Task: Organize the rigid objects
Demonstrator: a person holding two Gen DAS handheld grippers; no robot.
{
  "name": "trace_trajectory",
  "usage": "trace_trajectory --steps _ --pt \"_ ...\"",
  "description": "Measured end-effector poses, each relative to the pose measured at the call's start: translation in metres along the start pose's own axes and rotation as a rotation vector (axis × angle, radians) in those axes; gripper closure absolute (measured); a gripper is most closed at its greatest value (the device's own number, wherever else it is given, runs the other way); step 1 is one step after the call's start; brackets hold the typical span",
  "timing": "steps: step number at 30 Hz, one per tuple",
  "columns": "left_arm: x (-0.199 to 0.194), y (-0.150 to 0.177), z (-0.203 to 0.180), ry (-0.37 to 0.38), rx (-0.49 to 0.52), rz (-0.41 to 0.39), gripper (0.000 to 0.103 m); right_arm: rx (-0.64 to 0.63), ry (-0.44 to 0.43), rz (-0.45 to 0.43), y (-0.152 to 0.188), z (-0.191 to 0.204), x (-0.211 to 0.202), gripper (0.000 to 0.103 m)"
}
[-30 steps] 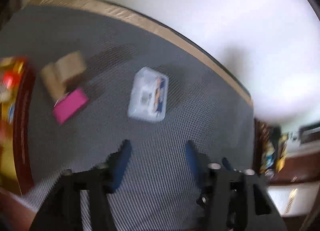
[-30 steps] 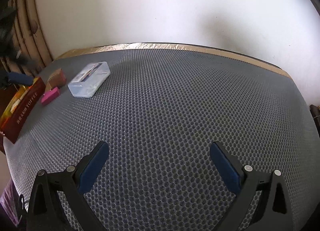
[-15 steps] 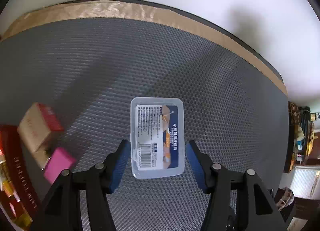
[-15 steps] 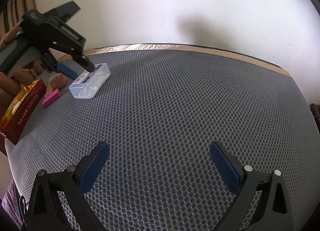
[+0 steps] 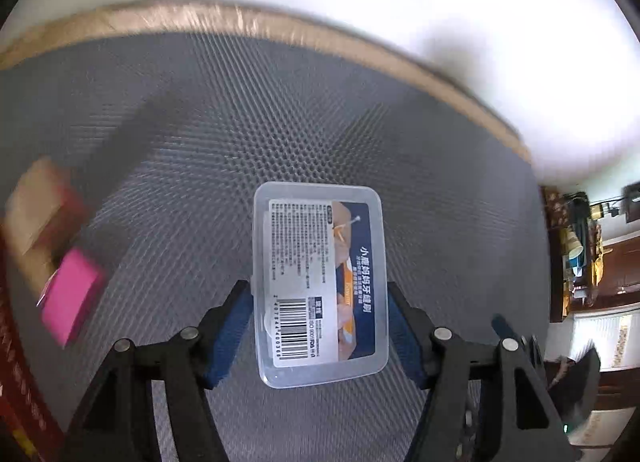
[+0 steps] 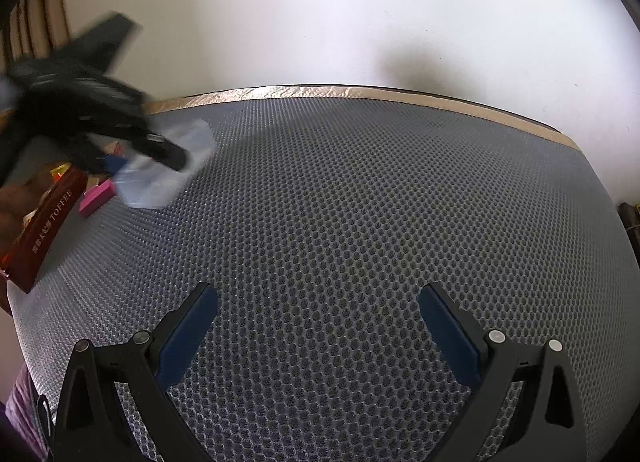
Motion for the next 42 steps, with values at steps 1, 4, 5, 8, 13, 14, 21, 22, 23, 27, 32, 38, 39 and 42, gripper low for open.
trace_trajectory --steps 1,4,5,8,13,14,21,22,23,27,32,38,39,42 --pt "-0.014 0.010 0.001 -0.003 -0.001 -0.025 0.036 0.000 0.002 0.003 0.000 0.000 0.001 0.002" --pt "-0.066 0.052 0.020 0.019 -0.039 -0.067 0.036 -0.001 0.007 0.016 0.000 0.000 0.003 0.002" --pt "-0.074 0.065 0.029 0.021 -0.055 -0.071 0.036 -0.002 0.011 0.025 0.000 0.000 0.005 0.002" --pt "-0.106 0.095 0.079 0.003 -0.136 -0.113 0.036 -0.017 0.036 0.060 0.000 0.003 0.012 0.002" --pt "-0.152 0.138 0.147 -0.072 -0.245 -0.179 0.036 -0.035 -0.014 0.059 -0.008 0.037 0.009 0.003" --pt "-0.154 0.138 0.153 -0.074 -0.265 -0.188 0.036 -0.034 -0.069 0.058 -0.010 0.057 0.006 0.003" --pt "-0.167 0.163 0.190 -0.060 -0.366 -0.237 0.036 -0.244 -0.272 0.035 -0.047 0.207 0.014 0.003" --pt "-0.170 0.166 0.198 -0.061 -0.369 -0.242 0.036 -0.287 -0.285 0.035 -0.052 0.221 0.019 0.003" --pt "-0.171 0.169 0.207 -0.062 -0.375 -0.245 0.036 -0.339 -0.285 0.034 -0.059 0.236 0.028 0.003" --pt "-0.168 0.176 0.227 -0.027 -0.405 -0.239 0.036 -0.443 -0.287 0.095 -0.076 0.266 0.063 0.003" --pt "-0.176 0.181 0.251 -0.026 -0.438 -0.245 0.036 -0.510 -0.279 0.138 -0.088 0.285 0.099 0.003" --pt "-0.178 0.176 0.269 -0.055 -0.442 -0.251 0.036 -0.554 -0.304 0.187 -0.083 0.297 0.130 0.005" --pt "-0.177 0.175 0.269 -0.058 -0.442 -0.250 0.036 -0.561 -0.308 0.199 -0.082 0.299 0.136 0.013" --pt "-0.172 0.165 0.269 -0.056 -0.430 -0.241 0.036 -0.569 -0.295 0.200 -0.079 0.302 0.143 0.032"
Point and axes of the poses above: each gripper's, at about its wrist camera, not at the fingertips, and x roughly the way its jaws point, z to its left, y to its underside, the point moved 7 cm from there along x, roughly the way its jaws point, and after that the axes turned 1 degree about -y, right-handed, at the moved point
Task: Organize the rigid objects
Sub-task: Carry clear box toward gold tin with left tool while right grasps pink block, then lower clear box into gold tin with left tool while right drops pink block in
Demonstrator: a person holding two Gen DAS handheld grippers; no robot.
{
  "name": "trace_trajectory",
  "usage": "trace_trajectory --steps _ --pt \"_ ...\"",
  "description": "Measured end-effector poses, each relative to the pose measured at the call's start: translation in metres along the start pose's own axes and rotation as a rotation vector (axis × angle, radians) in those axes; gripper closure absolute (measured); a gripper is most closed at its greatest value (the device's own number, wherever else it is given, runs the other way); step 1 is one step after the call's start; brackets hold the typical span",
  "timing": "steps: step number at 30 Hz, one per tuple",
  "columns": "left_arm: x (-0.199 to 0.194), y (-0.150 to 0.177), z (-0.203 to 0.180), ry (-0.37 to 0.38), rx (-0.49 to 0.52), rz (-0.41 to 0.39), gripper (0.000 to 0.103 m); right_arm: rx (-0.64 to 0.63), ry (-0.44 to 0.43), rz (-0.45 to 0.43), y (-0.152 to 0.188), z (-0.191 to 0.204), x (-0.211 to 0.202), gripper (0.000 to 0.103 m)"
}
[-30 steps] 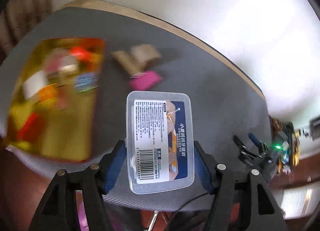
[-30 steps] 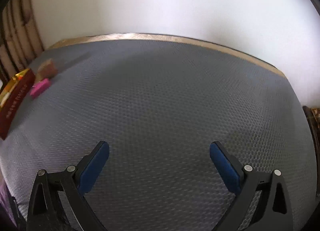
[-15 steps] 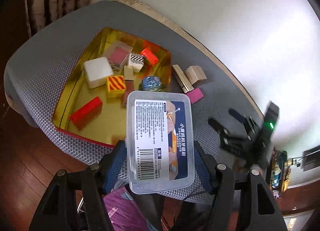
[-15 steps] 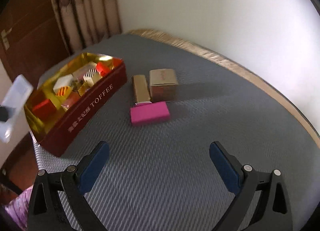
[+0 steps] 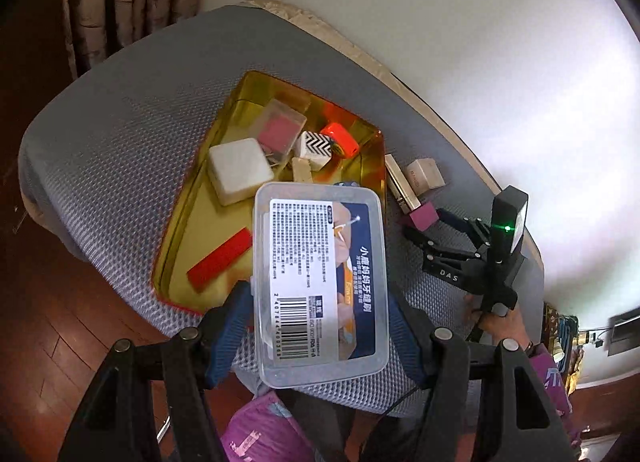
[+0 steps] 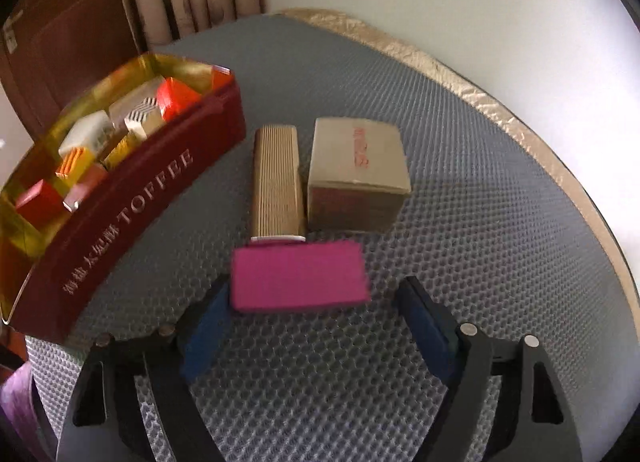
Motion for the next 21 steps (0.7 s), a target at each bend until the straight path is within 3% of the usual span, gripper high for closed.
trace_trajectory --steps 2,6,14,18,21 --pt "0.005 -0.003 -0.006 -0.003 0.020 0.008 0.036 0.007 -0.003 -0.001 -0.001 0.000 -0.001 0.046" --pt "0.027 -0.011 -0.020 -0.056 0.078 0.012 0.036 -0.003 0.011 0.002 0.002 0.003 -0.006 0.046" --pt "0.058 -0.014 -0.025 -0.184 0.171 0.021 0.036 0.103 -0.010 -0.051 0.022 -0.006 -0.042 0.046" --pt "0.061 -0.010 -0.018 -0.191 0.178 0.019 0.036 0.134 -0.018 -0.082 0.025 -0.005 -0.062 0.046" --pt "0.059 -0.005 -0.015 -0.152 0.163 0.024 0.036 0.135 -0.024 -0.118 0.019 0.004 -0.080 0.046"
Point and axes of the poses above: each gripper's, at about its wrist camera, not at the fingertips, and x roughly the way its jaws point, z to its left, y to its underside, the point moved 7 cm from there along x, roughly the way its jaws point, and after that the axes turned 1 degree about -y, right-handed, at the moved point
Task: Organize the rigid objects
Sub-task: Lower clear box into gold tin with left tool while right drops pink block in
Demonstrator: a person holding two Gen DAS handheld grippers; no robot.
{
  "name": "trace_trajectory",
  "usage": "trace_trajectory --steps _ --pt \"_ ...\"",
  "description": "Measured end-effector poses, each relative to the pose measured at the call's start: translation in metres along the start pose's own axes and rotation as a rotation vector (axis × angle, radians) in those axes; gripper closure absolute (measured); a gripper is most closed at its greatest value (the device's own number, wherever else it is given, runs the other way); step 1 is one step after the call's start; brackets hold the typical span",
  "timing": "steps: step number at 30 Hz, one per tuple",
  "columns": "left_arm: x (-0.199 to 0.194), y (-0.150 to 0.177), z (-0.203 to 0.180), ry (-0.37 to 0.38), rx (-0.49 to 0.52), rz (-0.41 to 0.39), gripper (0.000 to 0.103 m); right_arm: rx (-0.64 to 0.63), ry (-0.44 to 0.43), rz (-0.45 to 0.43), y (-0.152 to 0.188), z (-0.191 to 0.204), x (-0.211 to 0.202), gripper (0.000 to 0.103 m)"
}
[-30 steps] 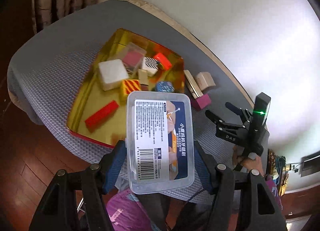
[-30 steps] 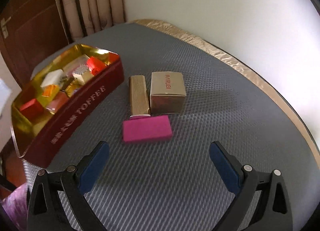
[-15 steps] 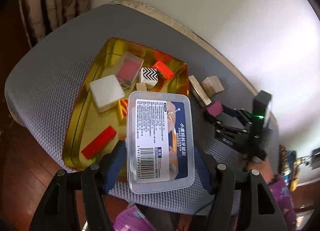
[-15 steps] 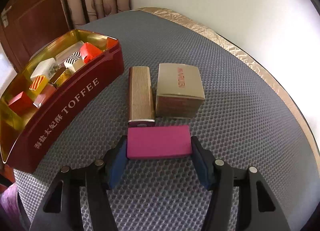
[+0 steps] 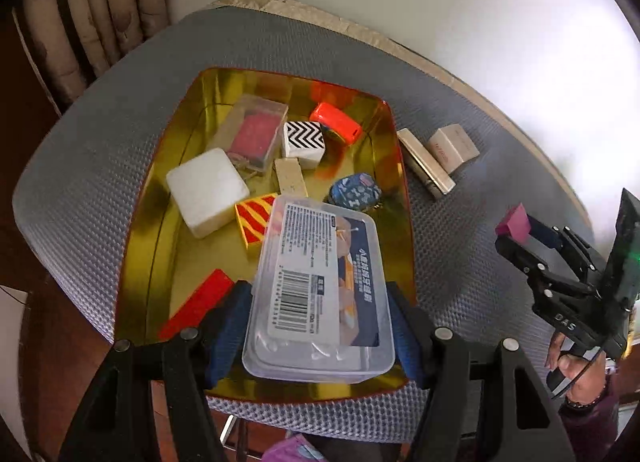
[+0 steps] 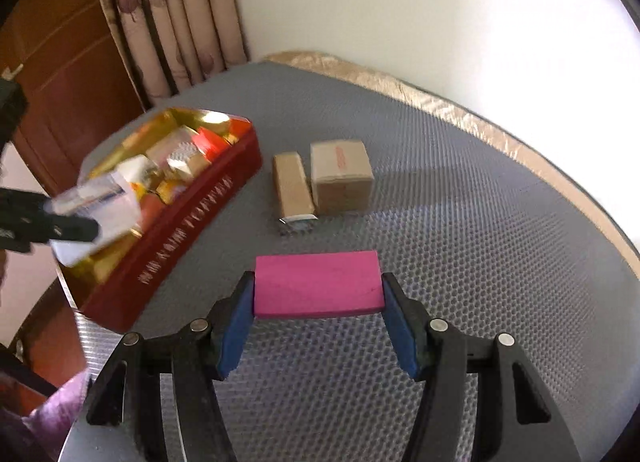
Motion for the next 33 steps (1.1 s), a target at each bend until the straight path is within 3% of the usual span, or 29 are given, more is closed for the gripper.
trace_trajectory --steps 7,15,19,23,33 --pt "-0.026 0.011 0.020 -0.014 -0.032 -0.064 0.036 -0.038 -0.080 -0.074 -0.035 0.052 -0.027 0.046" --pt "-0.064 0.037 0.096 0.073 -0.353 -0.225 0.035 -0.101 -0.157 -0.036 -0.070 0.122 0.008 0.046" --pt "-0.054 0.041 0.121 0.088 -0.436 -0.211 0.035 -0.109 -0.147 0.011 -0.078 0.141 0.039 0.046" --pt "-0.044 0.042 0.130 0.062 -0.445 -0.179 0.035 -0.102 -0.105 0.060 -0.081 0.148 0.068 0.046" --pt "-0.050 0.044 0.127 -0.073 -0.373 -0.215 0.035 -0.056 -0.076 0.114 -0.077 0.148 0.101 0.045"
Point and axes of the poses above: each gripper's, at about its wrist camera, not at the fingertips, and x roughly the way its jaws point, z to its left, y to its underside, the point moved 7 cm from there along x, roughly the way its jaws point, and after that the axes turned 1 degree about -y, right-handed, at the moved point
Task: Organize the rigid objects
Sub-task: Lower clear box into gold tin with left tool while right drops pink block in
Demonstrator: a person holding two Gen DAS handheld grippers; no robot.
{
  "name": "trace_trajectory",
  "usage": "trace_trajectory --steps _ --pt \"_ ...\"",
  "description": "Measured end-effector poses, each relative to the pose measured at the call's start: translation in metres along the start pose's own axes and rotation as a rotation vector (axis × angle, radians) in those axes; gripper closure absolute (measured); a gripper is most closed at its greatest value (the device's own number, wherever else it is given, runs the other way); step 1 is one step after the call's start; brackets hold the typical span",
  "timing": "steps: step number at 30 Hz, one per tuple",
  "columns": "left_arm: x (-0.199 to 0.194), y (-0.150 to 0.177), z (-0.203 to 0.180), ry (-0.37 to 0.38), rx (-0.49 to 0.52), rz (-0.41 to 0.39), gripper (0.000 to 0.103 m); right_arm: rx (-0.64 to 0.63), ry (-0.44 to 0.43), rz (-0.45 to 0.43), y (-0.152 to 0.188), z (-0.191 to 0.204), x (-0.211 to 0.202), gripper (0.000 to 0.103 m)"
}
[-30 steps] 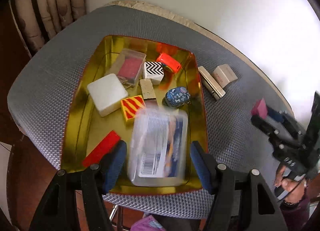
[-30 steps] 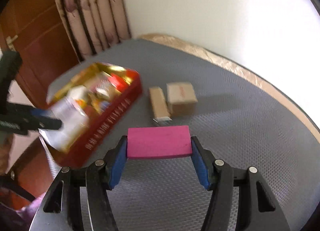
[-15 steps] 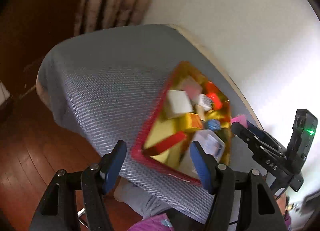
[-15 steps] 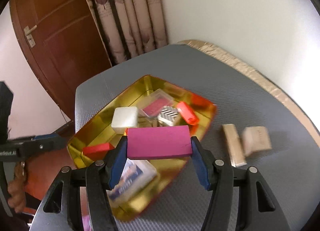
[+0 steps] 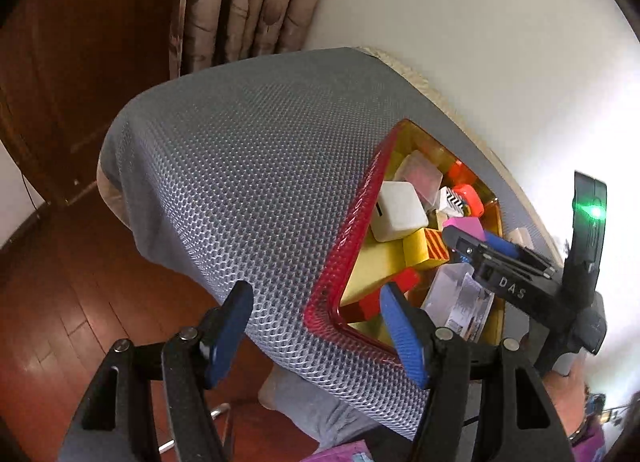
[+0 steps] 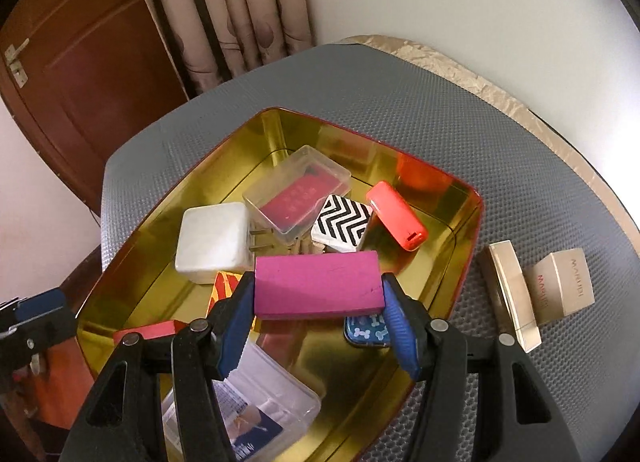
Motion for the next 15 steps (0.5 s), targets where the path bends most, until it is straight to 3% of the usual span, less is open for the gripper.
trace_trajectory --steps 8,15 --pt "-0.001 0.002 -0.006 -0.055 0.050 -0.012 0.035 0.014 -0.012 -0.025 -0.004 0.002 -0.005 0.045" --pt "0.001 0.004 -0.009 -0.090 0.089 -0.019 0.035 0.040 -0.042 -0.144 -0.007 -0.001 -0.046 0.039"
Point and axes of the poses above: each gripper's, at about its wrist camera, not at the fingertips, and x roughly the way its jaws point, z to its left, y to its underside, the point moved 7 cm from there along x, roughly the way its jaws point, and after that the axes turned 1 degree about -y, right-handed, at the moved point
